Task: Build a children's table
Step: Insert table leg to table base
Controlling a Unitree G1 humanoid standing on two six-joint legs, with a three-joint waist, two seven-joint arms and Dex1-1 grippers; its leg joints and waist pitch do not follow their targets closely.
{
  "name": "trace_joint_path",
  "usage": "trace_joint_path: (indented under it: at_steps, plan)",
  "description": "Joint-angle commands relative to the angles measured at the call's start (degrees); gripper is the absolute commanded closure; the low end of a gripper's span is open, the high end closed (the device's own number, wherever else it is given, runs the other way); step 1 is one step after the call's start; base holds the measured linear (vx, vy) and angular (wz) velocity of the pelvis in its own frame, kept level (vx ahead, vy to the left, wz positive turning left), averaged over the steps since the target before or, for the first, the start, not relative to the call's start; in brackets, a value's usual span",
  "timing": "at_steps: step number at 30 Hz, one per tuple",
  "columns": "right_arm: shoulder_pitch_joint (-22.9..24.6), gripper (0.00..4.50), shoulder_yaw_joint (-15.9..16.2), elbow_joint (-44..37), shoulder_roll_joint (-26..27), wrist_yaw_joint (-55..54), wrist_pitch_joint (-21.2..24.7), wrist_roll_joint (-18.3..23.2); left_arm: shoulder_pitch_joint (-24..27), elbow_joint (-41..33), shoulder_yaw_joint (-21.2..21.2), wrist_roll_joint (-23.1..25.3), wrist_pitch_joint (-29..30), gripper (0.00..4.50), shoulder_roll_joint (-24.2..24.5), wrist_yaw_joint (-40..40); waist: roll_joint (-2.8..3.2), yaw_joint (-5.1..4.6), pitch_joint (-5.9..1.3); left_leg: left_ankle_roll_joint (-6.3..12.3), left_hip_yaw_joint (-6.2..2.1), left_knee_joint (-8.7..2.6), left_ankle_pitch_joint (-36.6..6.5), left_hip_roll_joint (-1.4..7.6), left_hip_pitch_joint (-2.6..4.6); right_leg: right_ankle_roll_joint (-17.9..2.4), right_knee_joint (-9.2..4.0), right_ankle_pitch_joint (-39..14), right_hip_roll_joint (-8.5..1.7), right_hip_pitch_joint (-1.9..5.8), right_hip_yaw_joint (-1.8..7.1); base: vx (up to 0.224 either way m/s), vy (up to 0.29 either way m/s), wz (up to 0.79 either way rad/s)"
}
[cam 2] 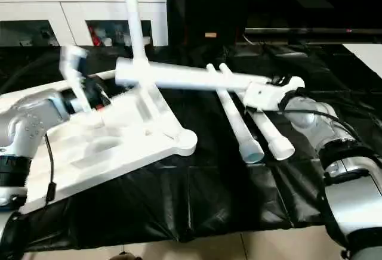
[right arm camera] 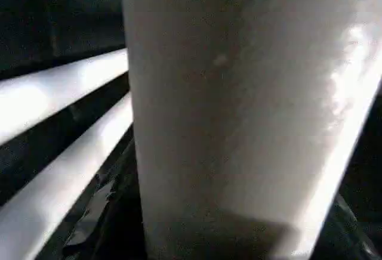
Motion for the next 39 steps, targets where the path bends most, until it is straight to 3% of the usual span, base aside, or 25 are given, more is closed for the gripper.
trace_joint_path:
  at_steps: [1,3,7,9,10,12,15,17,21,24,25,26,27,32,34,35,39]
  plan:
    - [-0.17,2.67,-2.29,0.6,0.66,1.51,1.3,3.06,-0.68,1.02,1.59,-0.25,-1.24,1.97,-1.27,2.06,-0.52,0.02,-4.57,3.14,-0.54,-3.06,-14.24,2.01,1.09,-12.73,-3.7,-10.42,-3.45,3.2,2.81,0.0,0.0,0.0]
    - [-0.09,2.68,-3.75,0.76,1.41,2.29,2.43,4.97,-0.99,1.98,2.8,-0.13,-2.29,1.97,-2.95,3.6,-0.58,0.11,-4.52,3.35,-0.5,-3.02,-14.04,1.97,1.07,-12.8,-3.79,-10.92,-3.53,3.23,2.79,0.0,0.0,0.0]
    - [-0.43,2.68,-13.09,-0.81,6.19,8.01,7.1,17.48,-1.18,2.68,1.6,1.21,-3.53,1.97,-4.88,5.87,-0.54,0.28,-4.68,4.3,-0.62,-3.1,-13.66,2.21,1.14,-12.88,-3.68,-10.28,-3.71,3.34,2.83,0.0,0.0,0.0]
    - [-0.58,2.69,-14.8,-1.34,7.21,9.3,8.12,20.0,-1.07,2.51,0.86,1.79,-3.84,1.97,-5.06,6.03,-0.46,0.37,-4.7,4.86,-0.65,-3.17,-13.05,2.38,1.16,-13.42,-3.68,-9.36,-3.69,3.28,2.75,0.0,0.0,0.0]
    - [-0.69,2.69,-16.79,-2.16,8.56,11.77,9.84,23.34,-1.05,2.4,0.13,2.35,-3.91,1.97,-5.37,6.34,-0.34,0.42,-4.76,4.74,-0.71,-3.16,-12.68,2.45,1.14,-13.64,-3.54,-9.0,-3.81,3.33,2.77,0.0,0.0,0.0]
    - [0.32,2.69,-20.57,-7.45,12.79,21.07,17.06,32.96,-1.17,1.18,-2.0,4.94,-6.59,1.97,-6.86,7.89,-0.36,0.45,-4.73,5.77,-0.63,-3.19,-12.48,2.48,1.06,-14.18,-3.59,-7.93,-3.63,3.6,2.73,0.0,0.0,0.0]
    - [2.23,2.7,-22.84,-14.12,16.51,28.98,25.98,41.65,-1.11,-2.01,-4.23,5.77,-6.82,1.97,-8.65,7.64,-0.28,0.89,-4.94,6.77,-0.74,-3.19,-10.69,3.06,0.97,-14.84,-3.29,-6.21,-4.01,3.65,2.64,0.0,0.0,0.0]
    - [2.77,2.7,-23.46,-15.82,17.31,30.56,28.32,43.48,-0.93,-2.87,-5.42,6.38,-7.18,1.97,-8.85,7.12,-0.16,1.3,-5.01,6.42,-0.73,-3.17,-10.08,3.22,1.01,-15.64,-3.16,-6.1,-4.14,3.44,2.63,0.0,0.0,0.0]
    - [5.43,2.7,-22.79,-22.37,18.98,37.37,39.85,48.76,0.46,-7.31,-10.62,6.73,-6.78,1.97,-9.8,3.44,0.04,2.37,-4.82,4.33,-0.66,-3.44,-11.53,3.25,1.45,-14.61,-3.67,-9.44,-4.14,3.22,2.76,0.0,0.0,0.0]
    - [8.21,2.7,-20.62,-27.52,18.56,41.91,46.38,50.39,0.7,-9.26,-11.35,5.18,-5.58,1.63,-11.01,2.25,0.01,3.28,-4.81,2.66,-0.68,-3.6,-12.43,3.38,1.56,-13.48,-3.85,-11.15,-4.35,3.02,2.88,0.0,0.0,0.0]
    - [8.21,2.7,-20.62,-27.52,18.56,41.91,46.38,50.39,0.7,-9.26,-11.35,5.18,-5.58,1.6,-11.01,2.25,-0.05,3.25,-4.76,2.52,-0.62,-3.62,-12.5,3.3,1.57,-13.27,-3.91,-11.12,-4.18,3.06,2.93,0.0,0.0,0.0]
    - [10.5,2.7,-19.25,-32.01,17.86,44.53,51.09,52.34,0.6,-10.48,-10.74,2.63,-3.54,1.5,-12.03,1.45,-0.12,3.39,-4.82,2.09,-0.71,-3.67,-12.17,3.28,1.38,-13.02,-3.78,-11.03,-4.34,3.16,2.93,0.0,0.0,0.0]
    - [11.24,2.7,-18.87,-33.49,17.61,45.19,52.38,52.98,0.56,-10.8,-10.66,2.06,-3.11,1.36,-12.24,1.34,-0.19,3.7,-4.86,2.07,-0.7,-3.63,-11.9,3.28,1.41,-12.73,-3.77,-10.89,-4.42,3.22,2.96,0.0,0.0,0.0]
    - [14.01,2.7,-17.26,-39.3,16.62,48.68,56.95,56.01,0.12,-10.97,-10.64,0.74,-0.96,1.02,-13.2,1.67,-0.36,3.58,-4.66,1.4,-0.83,-3.77,-12.75,2.97,1.13,-10.48,-4.46,-15.48,-4.59,3.2,2.89,0.0,0.0,0.0]
    - [16.46,2.7,-16.37,-45.38,15.6,51.77,61.31,58.23,-0.22,-10.63,-10.72,0.36,0.02,0.81,-14.16,2.09,-0.46,3.7,-4.59,1.62,-0.9,-3.83,-12.44,3.02,1.12,-8.97,-4.71,-16.25,-4.48,3.28,2.96,0.0,0.0,0.0]
    - [17.57,2.7,-16.06,-48.26,15.08,52.83,63.77,59.13,-0.39,-10.7,-10.55,-0.23,0.94,0.78,-14.77,2.39,-0.22,3.73,-4.65,1.55,-0.96,-3.84,-12.28,3.02,1.12,-8.93,-4.6,-16.19,-4.47,3.26,2.95,0.0,0.0,0.0]
    - [18.99,2.7,-15.57,-51.77,14.19,54.72,66.94,61.22,-0.95,-10.63,-10.21,-1.48,2.03,0.45,-16.17,3.16,-0.41,3.76,-4.68,1.35,-0.97,-3.78,-12.53,2.96,1.14,-9.02,-4.89,-16.82,-4.61,3.18,2.82,0.0,0.0,0.0]
